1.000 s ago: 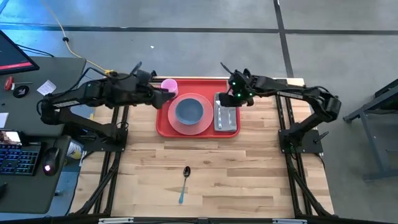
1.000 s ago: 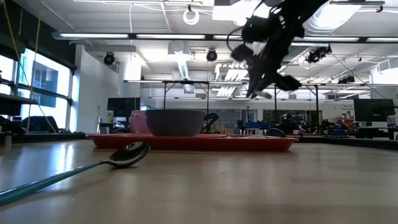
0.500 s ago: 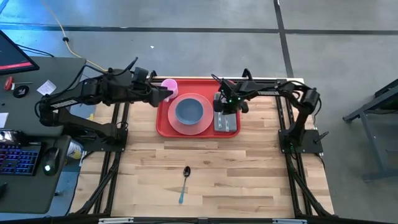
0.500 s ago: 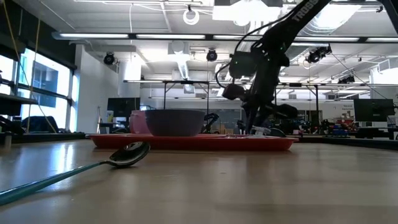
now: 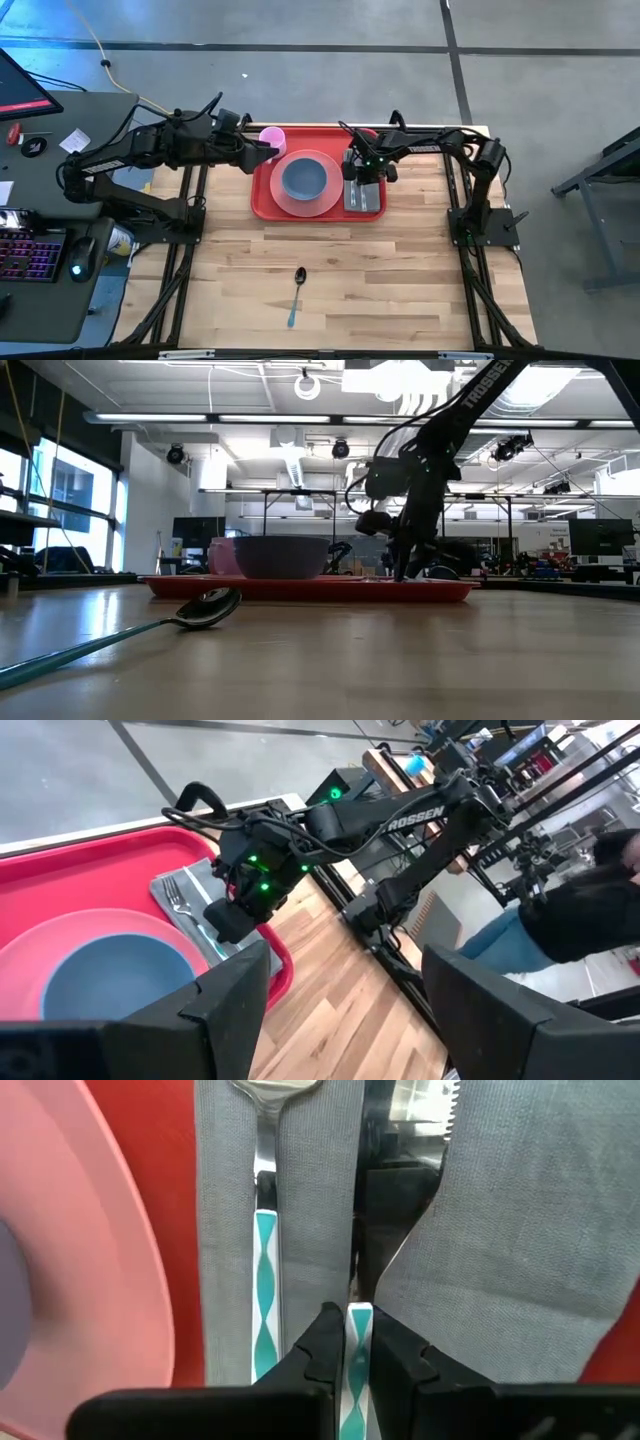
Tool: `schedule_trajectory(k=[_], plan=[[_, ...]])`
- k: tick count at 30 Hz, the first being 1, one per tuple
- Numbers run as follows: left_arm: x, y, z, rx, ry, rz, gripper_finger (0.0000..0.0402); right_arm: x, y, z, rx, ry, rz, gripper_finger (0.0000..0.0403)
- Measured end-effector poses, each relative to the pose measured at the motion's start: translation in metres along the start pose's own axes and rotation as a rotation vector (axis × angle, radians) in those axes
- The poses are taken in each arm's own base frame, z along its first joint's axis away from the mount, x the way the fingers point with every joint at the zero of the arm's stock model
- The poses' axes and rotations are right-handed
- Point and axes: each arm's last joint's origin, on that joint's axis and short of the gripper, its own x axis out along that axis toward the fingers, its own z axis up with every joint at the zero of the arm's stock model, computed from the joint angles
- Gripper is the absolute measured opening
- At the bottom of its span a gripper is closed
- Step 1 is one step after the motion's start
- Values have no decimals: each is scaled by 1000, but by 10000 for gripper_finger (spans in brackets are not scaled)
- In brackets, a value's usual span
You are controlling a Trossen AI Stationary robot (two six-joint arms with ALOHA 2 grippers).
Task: Set up tray
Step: Put the blue knife on the gray napkin to the right of the blue fork
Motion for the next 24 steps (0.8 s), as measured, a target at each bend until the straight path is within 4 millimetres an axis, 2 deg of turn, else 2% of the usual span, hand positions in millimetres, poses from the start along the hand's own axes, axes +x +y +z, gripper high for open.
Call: schedule_trajectory(k=[9,17,24], plan=[[0,0,0,-4,16,-15,292,1,0,0,2,-4,-4,22],[0,0,-1,-15,18,-16,291,1,0,0,15,-6,-5,61],[0,-1,-1,-29,19,-17,291,1,0,0,31,-7,-6,65]])
